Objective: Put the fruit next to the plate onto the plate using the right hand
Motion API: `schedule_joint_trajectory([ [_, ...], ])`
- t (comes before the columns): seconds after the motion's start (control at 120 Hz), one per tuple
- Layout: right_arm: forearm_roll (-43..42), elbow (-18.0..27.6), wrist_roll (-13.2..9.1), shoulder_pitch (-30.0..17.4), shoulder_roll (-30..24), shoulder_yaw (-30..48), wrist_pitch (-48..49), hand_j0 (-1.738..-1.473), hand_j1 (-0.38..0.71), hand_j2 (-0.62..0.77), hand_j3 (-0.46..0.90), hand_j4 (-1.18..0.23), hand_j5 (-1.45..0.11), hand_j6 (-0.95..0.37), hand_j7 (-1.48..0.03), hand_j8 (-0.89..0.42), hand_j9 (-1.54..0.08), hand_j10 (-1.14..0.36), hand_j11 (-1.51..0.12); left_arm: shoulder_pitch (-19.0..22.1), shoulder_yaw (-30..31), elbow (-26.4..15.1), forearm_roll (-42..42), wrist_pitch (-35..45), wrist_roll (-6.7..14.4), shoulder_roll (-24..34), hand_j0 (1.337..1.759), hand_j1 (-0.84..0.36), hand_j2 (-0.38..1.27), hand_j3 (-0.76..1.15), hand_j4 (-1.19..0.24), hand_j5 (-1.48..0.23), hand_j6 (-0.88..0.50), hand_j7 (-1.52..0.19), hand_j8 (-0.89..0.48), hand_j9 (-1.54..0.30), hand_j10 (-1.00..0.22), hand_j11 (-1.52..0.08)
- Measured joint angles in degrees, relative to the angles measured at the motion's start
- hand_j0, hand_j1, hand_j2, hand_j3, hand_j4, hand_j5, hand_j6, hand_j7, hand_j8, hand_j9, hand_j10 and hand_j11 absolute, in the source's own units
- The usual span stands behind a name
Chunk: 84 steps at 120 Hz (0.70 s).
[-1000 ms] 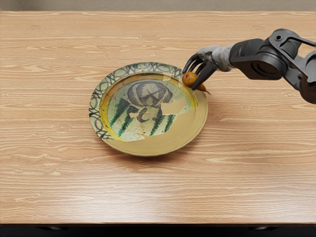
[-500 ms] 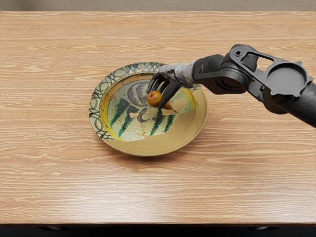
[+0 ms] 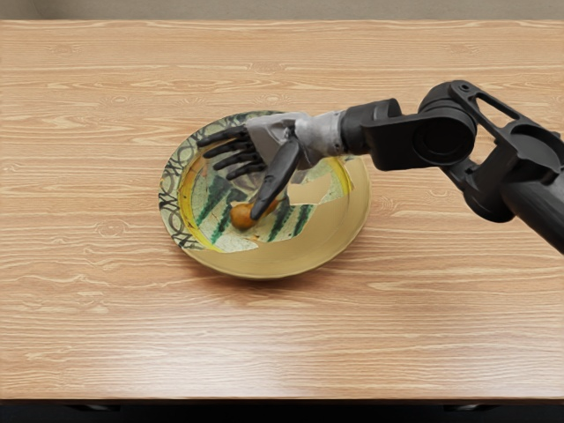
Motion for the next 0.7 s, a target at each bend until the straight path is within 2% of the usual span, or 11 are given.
schedule_joint_trajectory([
  [0.192, 5.4, 0.0, 0.0, -14.2, -1.8, 14.8, 1.7, -1.658, -0.30, 0.02, 0.00, -0.04, -0.06, -0.03, -0.06, -0.03, -0.06, -0.03, -0.06, 0.0, 0.0, 0.0, 0.0, 0.0, 0.0, 0.0, 1.658, 0.32, 0.00, 0.00, -0.02, -0.03, -0.02, -0.03, -0.02, -0.03, -0.02, -0.03],
  [0.342, 10.8, 0.0, 0.0, -22.9, -7.6, 20.4, 2.0, -1.658, -0.33, 0.01, 0.00, -0.02, -0.03, -0.01, -0.03, -0.01, -0.03, -0.01, -0.03, 0.5, -0.1, -0.3, 0.1, 0.0, 0.0, 0.0, 1.658, 0.32, 0.00, 0.00, -0.02, -0.03, -0.02, -0.03, -0.02, -0.03, -0.02, -0.03],
  [0.4, 12.9, 0.0, 0.0, -25.0, -10.2, 21.2, 2.0, -1.658, -0.33, 0.01, 0.00, -0.01, -0.02, -0.01, -0.02, -0.01, -0.02, -0.01, -0.02, 2.2, -0.1, -0.4, 0.1, 0.0, 0.0, 0.0, 1.658, 0.32, 0.00, 0.00, -0.02, -0.03, -0.02, -0.03, -0.02, -0.03, -0.02, -0.03],
  [0.7, 21.3, 0.0, 0.0, -31.5, -23.4, 25.5, 2.1, -1.658, -0.35, 0.00, 0.00, 0.00, 0.00, 0.00, 0.00, 0.00, 0.00, 0.00, 0.00, 2.0, -0.2, -1.0, 0.0, 0.0, 0.0, 0.0, 1.658, 0.32, 0.00, 0.00, -0.02, -0.03, -0.02, -0.03, -0.02, -0.03, -0.02, -0.03],
])
